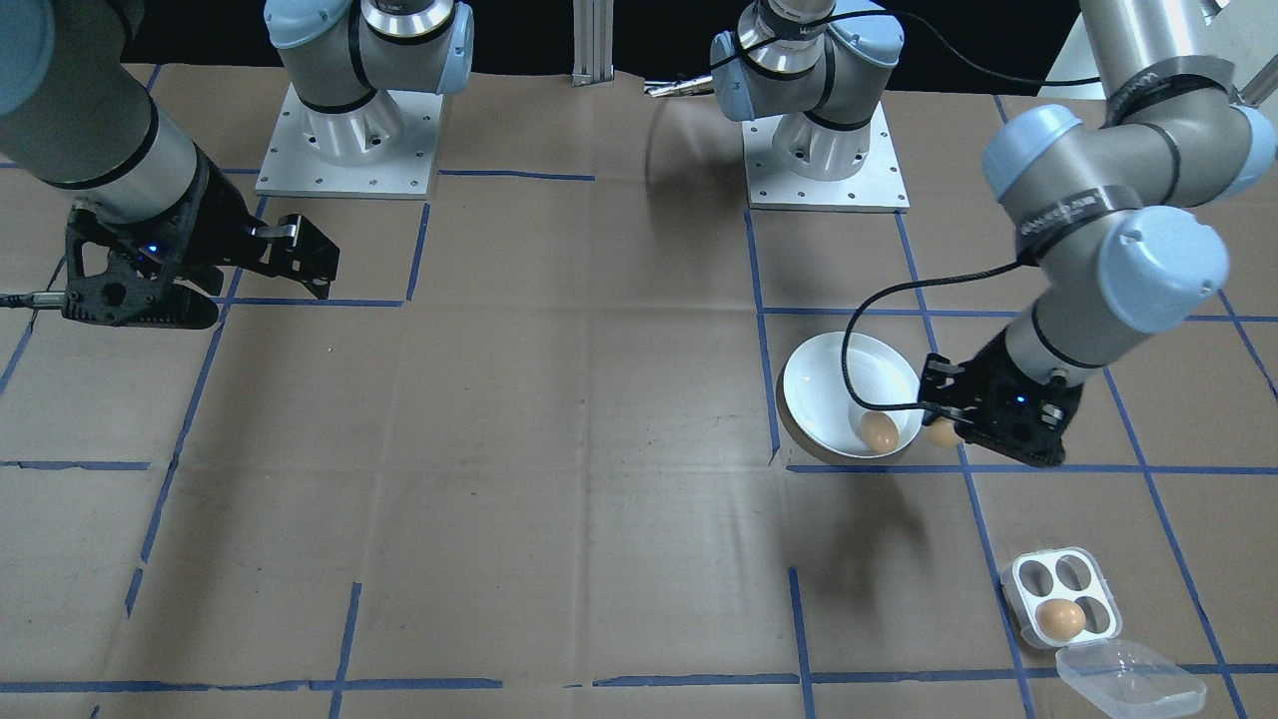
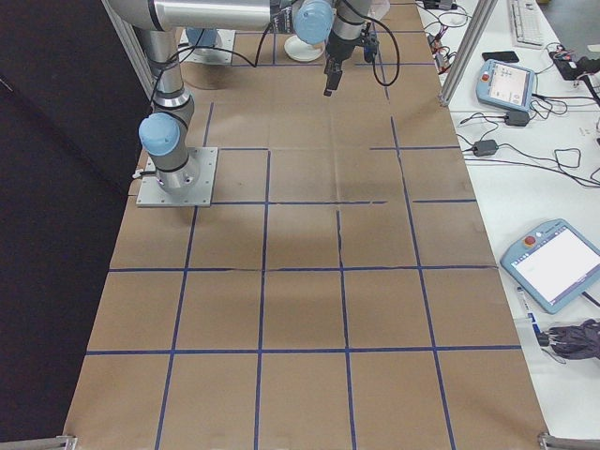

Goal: Place egg on plate

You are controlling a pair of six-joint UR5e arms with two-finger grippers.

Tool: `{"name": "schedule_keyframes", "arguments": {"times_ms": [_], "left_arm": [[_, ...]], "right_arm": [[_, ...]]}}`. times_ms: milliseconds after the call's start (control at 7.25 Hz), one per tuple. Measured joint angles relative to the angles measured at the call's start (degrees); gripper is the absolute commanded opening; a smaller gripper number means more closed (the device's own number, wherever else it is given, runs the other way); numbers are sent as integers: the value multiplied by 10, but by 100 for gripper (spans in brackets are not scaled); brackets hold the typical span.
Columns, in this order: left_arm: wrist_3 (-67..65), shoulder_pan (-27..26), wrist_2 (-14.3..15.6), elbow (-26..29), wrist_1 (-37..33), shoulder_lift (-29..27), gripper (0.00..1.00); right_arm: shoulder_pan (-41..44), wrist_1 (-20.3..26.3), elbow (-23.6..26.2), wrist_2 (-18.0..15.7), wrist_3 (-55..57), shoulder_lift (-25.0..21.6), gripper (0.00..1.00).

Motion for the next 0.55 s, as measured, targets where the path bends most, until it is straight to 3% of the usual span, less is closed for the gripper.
{"name": "schedule_keyframes", "arguments": {"times_ms": [276,414,552], "left_arm": [[-89,-20,-1,-56,15,10,28],[-103,-21,0,-76,32,11,48],[-110,-21,1,-92,50,11,99]], "right_arm": [[0,0,0,0,0,0,100],[0,0,0,0,0,0,100],[0,0,0,0,0,0,100]]}}
